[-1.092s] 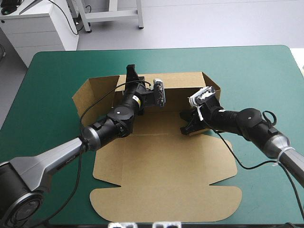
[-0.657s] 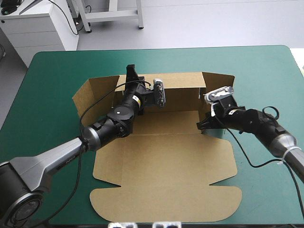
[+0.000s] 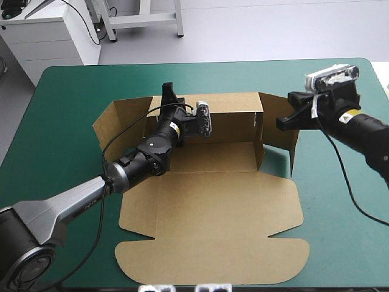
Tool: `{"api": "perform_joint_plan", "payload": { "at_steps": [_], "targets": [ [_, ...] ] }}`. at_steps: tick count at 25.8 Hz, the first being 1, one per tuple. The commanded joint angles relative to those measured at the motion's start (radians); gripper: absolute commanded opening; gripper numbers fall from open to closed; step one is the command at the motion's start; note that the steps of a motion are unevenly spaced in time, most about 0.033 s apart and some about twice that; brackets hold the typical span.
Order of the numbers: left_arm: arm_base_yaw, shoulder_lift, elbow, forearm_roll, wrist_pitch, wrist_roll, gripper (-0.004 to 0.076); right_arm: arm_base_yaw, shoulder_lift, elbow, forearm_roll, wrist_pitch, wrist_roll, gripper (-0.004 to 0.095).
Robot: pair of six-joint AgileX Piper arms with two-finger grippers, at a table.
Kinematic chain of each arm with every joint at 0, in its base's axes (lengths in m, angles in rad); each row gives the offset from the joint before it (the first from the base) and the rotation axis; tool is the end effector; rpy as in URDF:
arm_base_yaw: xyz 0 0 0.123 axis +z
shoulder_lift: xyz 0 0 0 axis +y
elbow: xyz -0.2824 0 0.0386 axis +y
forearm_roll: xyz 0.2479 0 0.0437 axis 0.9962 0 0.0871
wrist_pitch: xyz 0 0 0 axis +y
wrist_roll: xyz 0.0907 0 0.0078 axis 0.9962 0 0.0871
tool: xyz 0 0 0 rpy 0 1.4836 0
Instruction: Fold the box
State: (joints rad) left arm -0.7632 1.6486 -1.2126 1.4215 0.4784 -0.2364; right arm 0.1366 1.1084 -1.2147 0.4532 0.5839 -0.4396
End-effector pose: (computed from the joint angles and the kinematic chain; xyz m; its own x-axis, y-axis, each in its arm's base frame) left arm 0.3014 -0.2308 0.3030 0.1730 0.9673 -0.1853 0.3986 0.1033 0.9113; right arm 0.2284 0.0536 0.4329 -0.3131 -0.0956 -0.9449 -0.3747 0.9266 0.0304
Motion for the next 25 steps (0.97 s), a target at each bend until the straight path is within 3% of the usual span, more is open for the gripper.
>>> {"api": "perform_joint_plan", "payload": {
  "at_steps": [1,6,10,18,25],
  "targets": [
    [-0.008,-0.041,-0.028,0.053,0.018,-0.022,-0.0008,-0.005,0.08,-0.173,-0.079,0.017,0.117,-0.0018],
    [-0.008,-0.041,-0.028,0.063,0.021,-0.022,-0.0008,-0.005,0.35,-0.512,-0.229,0.251,0.287,-0.0018],
    [-0.008,-0.041,-0.028,0.102,0.031,-0.024,-0.0008,-0.005,0.539,-0.692,-0.263,0.389,0.354,-0.0018],
    [-0.008,-0.041,-0.028,0.102,0.04,-0.026,-0.0008,-0.025,0.732,-0.777,-0.251,0.445,0.431,-0.0018],
    [-0.008,-0.041,-0.028,0.099,0.04,-0.026,-0.0008,-0.034,0.758,-0.777,-0.251,0.604,0.379,-0.0019]
  ]
}}
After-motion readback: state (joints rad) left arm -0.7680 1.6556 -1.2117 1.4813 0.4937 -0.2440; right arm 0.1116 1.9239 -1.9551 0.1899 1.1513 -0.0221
